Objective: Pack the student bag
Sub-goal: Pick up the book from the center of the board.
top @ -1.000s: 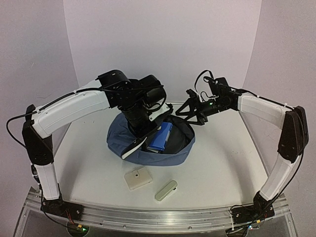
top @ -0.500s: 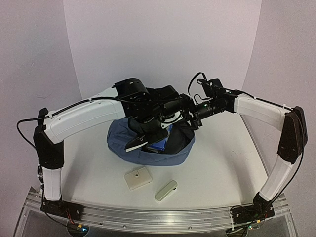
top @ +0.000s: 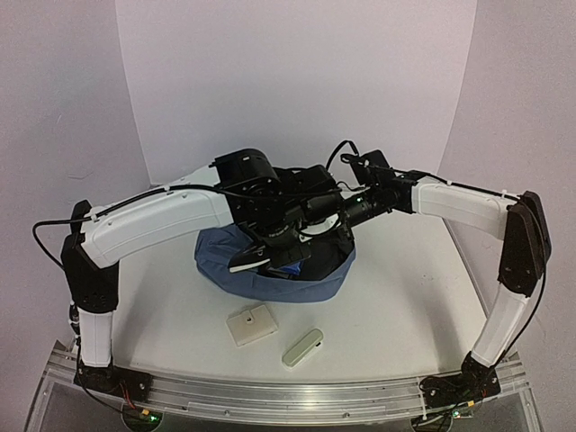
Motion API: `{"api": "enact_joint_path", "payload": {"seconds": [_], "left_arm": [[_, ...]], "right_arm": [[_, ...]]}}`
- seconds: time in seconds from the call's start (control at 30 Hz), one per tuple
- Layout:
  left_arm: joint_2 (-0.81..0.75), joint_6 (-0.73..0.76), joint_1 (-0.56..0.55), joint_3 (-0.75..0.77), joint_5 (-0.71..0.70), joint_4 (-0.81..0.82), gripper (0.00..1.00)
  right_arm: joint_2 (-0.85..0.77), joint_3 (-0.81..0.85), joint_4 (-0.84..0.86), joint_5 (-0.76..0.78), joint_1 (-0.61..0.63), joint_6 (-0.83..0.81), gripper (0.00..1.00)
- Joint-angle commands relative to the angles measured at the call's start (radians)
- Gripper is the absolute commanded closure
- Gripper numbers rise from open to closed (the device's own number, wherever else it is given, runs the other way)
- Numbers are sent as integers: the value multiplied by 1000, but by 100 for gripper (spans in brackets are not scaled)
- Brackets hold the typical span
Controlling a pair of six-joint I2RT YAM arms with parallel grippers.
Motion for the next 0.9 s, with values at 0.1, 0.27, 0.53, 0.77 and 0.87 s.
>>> {"api": "enact_joint_path", "payload": {"seconds": [0.1,0.27,0.53,0.77,0.87], "left_arm": [[9,-26,-23,42,-68,-43,73],[-64,-103,-27,10,66,-57,26],[-406,-173,16,-276,231,293,0],[-536,-258,122,-433,162,445,0],[-569,-294,177,-488,166,498,0]], "right_arm": [[-9,42,63,-69,7,27,100],[-42,12,71,-87,8,-3,100],[-132,-36,56,-81,6,-123,100],[-223,-86,44,-63,-83,-180,100],[-220,-91,45,-29,-178,-185,100]]}}
